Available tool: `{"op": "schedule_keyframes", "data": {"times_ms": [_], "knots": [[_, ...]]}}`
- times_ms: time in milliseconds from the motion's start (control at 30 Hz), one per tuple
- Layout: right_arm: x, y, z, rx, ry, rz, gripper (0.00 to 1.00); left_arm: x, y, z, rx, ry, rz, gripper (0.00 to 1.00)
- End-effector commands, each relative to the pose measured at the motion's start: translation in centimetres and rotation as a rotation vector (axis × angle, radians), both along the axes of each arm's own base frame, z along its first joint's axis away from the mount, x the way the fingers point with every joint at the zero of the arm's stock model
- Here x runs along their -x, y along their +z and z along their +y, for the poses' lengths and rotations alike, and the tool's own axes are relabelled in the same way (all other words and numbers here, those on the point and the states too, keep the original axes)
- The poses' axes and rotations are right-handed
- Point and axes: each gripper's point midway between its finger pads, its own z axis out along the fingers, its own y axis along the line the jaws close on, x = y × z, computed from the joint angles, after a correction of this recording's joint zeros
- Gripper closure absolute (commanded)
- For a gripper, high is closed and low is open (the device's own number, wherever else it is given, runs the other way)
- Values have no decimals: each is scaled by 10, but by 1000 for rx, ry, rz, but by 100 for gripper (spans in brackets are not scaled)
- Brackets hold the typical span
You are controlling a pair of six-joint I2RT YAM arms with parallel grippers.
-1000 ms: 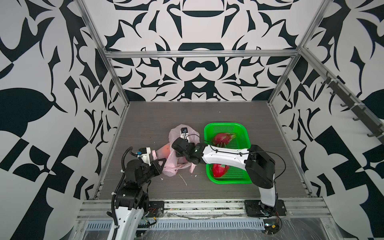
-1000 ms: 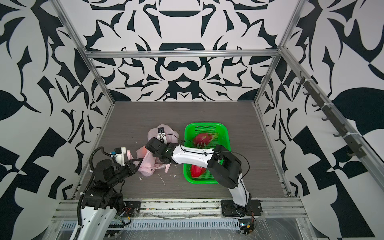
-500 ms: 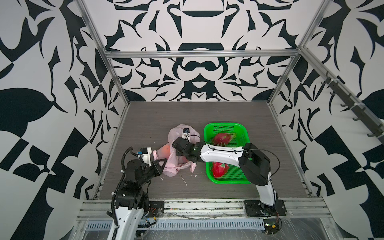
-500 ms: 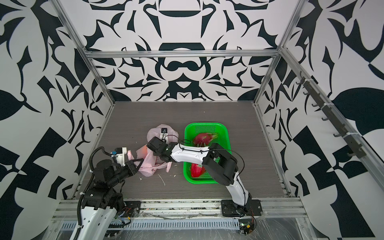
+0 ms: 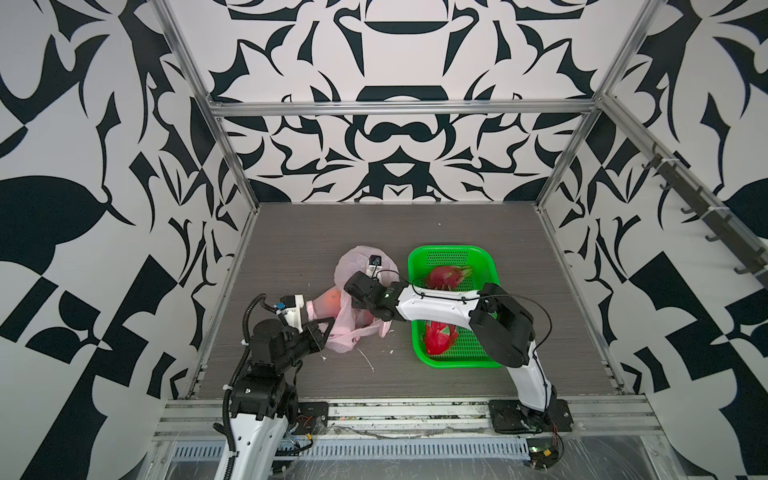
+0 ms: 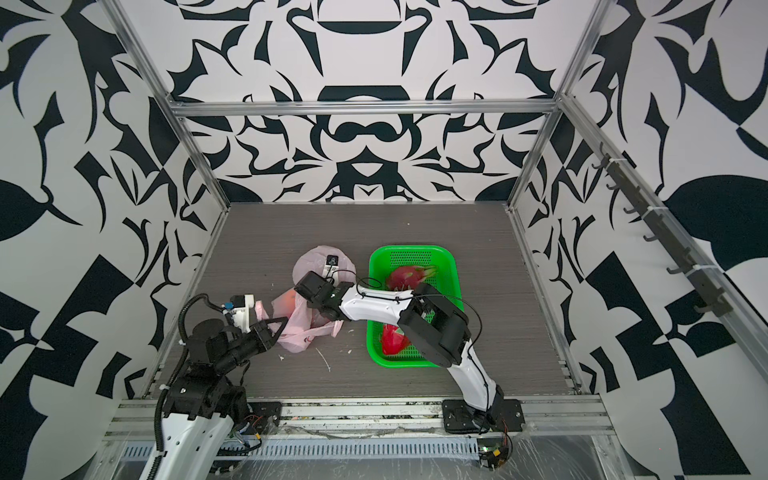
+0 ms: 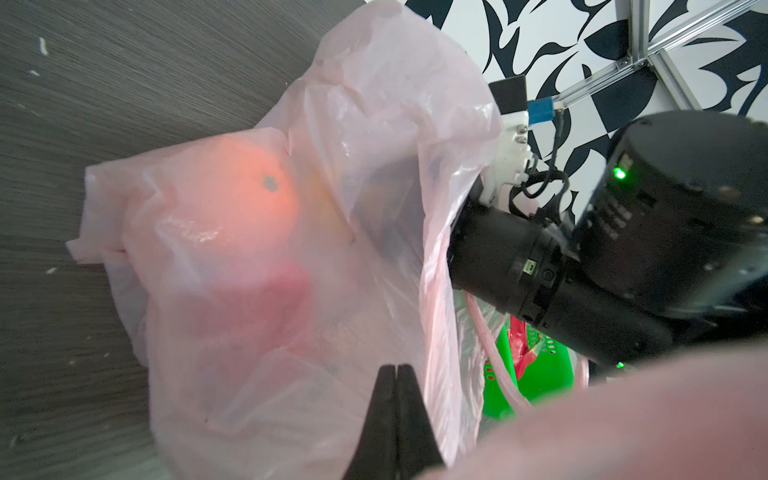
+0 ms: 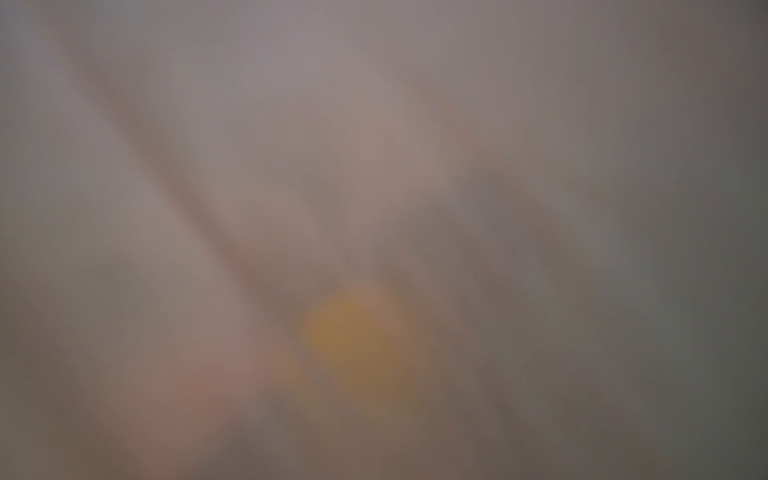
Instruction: Untie the knot of the plastic bag and take out the fruit
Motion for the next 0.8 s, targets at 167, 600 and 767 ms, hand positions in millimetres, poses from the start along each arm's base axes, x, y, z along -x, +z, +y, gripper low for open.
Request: {"op": "schedule_keyframes", "data": {"times_ms": [167,600,767], "knots": [[-22,3,5,-44,-62,0,35,5,-8,-4,8,-31,9,100],[-24,-7,1,-33,-86,25,48,5,-9,-4,12,-25,7,100],[-23,-6,2,-43,-80,28,58,4,-9,-3,14,-23,6,100]]}}
